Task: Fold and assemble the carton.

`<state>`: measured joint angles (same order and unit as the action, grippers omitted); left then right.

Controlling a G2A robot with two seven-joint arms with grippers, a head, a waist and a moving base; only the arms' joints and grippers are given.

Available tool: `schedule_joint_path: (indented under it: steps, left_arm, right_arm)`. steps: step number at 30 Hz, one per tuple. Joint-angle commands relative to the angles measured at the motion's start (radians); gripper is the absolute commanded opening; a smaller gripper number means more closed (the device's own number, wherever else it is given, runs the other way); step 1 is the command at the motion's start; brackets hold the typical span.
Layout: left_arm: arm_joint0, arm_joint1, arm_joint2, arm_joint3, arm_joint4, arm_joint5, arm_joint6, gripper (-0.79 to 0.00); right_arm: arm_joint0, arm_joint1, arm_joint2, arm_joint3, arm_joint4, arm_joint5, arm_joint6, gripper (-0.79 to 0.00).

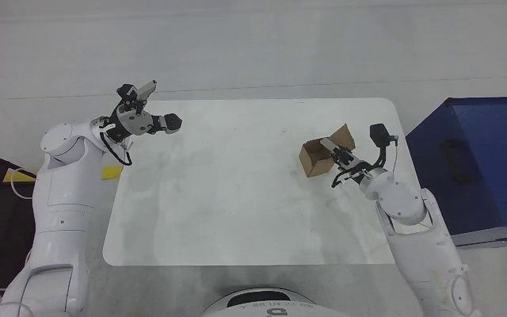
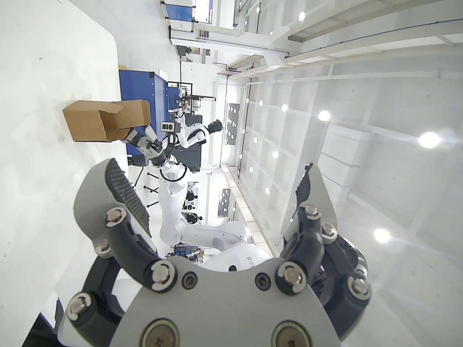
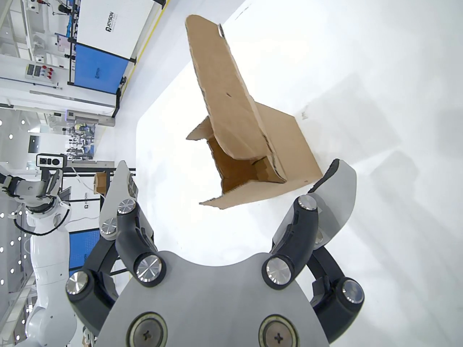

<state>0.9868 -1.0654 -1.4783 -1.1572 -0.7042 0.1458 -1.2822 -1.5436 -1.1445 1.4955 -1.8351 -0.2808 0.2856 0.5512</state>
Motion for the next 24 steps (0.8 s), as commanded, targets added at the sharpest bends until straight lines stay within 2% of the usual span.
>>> schedule_joint_path:
  steps: [1, 6, 10, 12, 15, 20, 24]
  left_arm:
    - [0.0, 0.0, 0.0, 0.0, 0.0, 0.0, 0.0, 0.0]
    - [0.0, 0.0, 0.0, 0.0, 0.0, 0.0, 0.0, 0.0]
    - [0.0, 0.0, 0.0, 0.0, 0.0, 0.0, 0.0, 0.0]
    - [0.0, 0.0, 0.0, 0.0, 0.0, 0.0, 0.0, 0.0]
    - [0.0, 0.0, 0.0, 0.0, 0.0, 0.0, 0.0, 0.0]
    - [0.0, 0.0, 0.0, 0.0, 0.0, 0.0, 0.0, 0.0]
    - [0.0, 0.0, 0.0, 0.0, 0.0, 0.0, 0.0, 0.0]
  right_arm:
    - [0.064, -0.001, -0.023, 0.025, -0.014, 0.006, 0.018, 0.0]
    - [0.235, -0.007, -0.107, 0.118, -0.05, 0.016, 0.092, 0.0]
    - [0.37, -0.016, -0.202, 0.221, -0.105, -0.014, 0.155, 0.0]
    - [0.429, -0.023, -0.256, 0.272, -0.116, -0.043, 0.192, -0.037]
    - [0.497, -0.035, -0.323, 0.333, -0.132, -0.065, 0.214, -0.04]
    - [0.529, -0.039, -0.38, 0.355, -0.168, -0.15, 0.271, -0.058]
    - [0.471, -0.024, -0.344, 0.283, -0.21, -0.176, 0.271, -0.062]
